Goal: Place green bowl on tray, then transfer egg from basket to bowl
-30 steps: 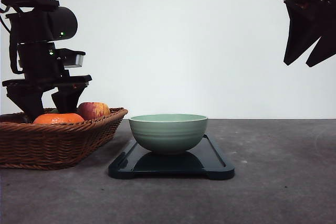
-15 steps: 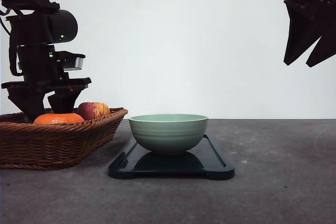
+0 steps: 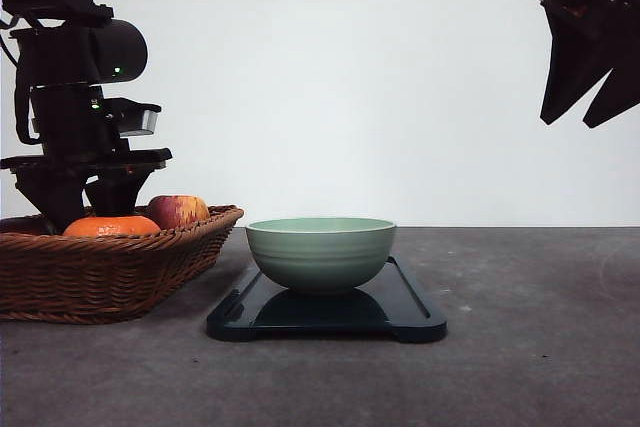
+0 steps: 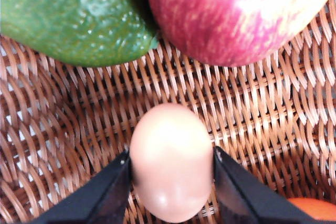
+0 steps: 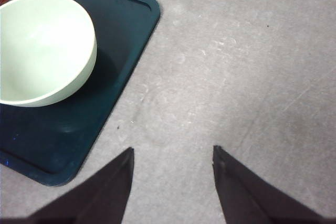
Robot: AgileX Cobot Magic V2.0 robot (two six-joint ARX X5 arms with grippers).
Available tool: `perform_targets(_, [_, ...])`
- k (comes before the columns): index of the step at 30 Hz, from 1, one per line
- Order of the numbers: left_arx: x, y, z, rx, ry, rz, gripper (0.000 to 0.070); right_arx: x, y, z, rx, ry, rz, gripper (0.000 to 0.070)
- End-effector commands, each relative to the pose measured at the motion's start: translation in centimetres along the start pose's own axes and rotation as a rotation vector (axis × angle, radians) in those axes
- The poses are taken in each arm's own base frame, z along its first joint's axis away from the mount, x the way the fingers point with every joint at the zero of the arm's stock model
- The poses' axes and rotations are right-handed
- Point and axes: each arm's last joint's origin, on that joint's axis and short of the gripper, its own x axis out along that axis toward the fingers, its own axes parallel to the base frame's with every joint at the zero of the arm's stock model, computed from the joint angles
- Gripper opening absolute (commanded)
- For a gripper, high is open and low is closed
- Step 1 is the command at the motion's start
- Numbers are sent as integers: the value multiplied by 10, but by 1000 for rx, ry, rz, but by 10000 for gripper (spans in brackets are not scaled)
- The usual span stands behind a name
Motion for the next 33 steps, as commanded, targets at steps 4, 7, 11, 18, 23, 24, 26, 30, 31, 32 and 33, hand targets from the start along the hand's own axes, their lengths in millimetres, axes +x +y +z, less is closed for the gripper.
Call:
perform_targets(4, [2, 0, 6, 3, -2, -1, 187, 1, 1, 2, 8, -6, -1, 289])
perform_targets(7, [-3, 0, 10, 3, -7, 0, 187, 1, 1, 2, 8, -5, -1, 289])
perform_targets(11, [-14, 0, 16, 4, -20, 0, 187, 1, 1, 2, 7, -5, -1, 289])
perform_targets(18, [-39, 0, 25, 3, 6, -6, 187, 1, 1, 2, 7, -6, -1, 289])
perform_targets(23, [-59, -6, 29, -5, -45, -88, 187, 1, 1, 2, 7, -5, -1, 289])
perform_targets(24, [-63, -7, 29, -13, -63, -115, 187, 1, 1, 2, 7, -5, -1, 289])
perform_targets(26, [-72, -13, 30, -23, -97, -167, 187, 1, 1, 2, 7, -5, -1, 289])
perform_targets(30, [-85, -28, 30, 9, -141, -224, 187, 1, 1, 2, 6, -6, -1, 289])
perform_targets(31, [-86, -34, 30, 23, -145, -230, 187, 1, 1, 2, 5, -6, -1, 289])
perform_targets(32, [-87, -39, 30, 36, -149, -236, 187, 1, 1, 2, 4, -6, -1, 289])
perform_targets(33, [-88, -46, 31, 49, -153, -243, 187, 1, 1, 2, 3, -6, -1, 289])
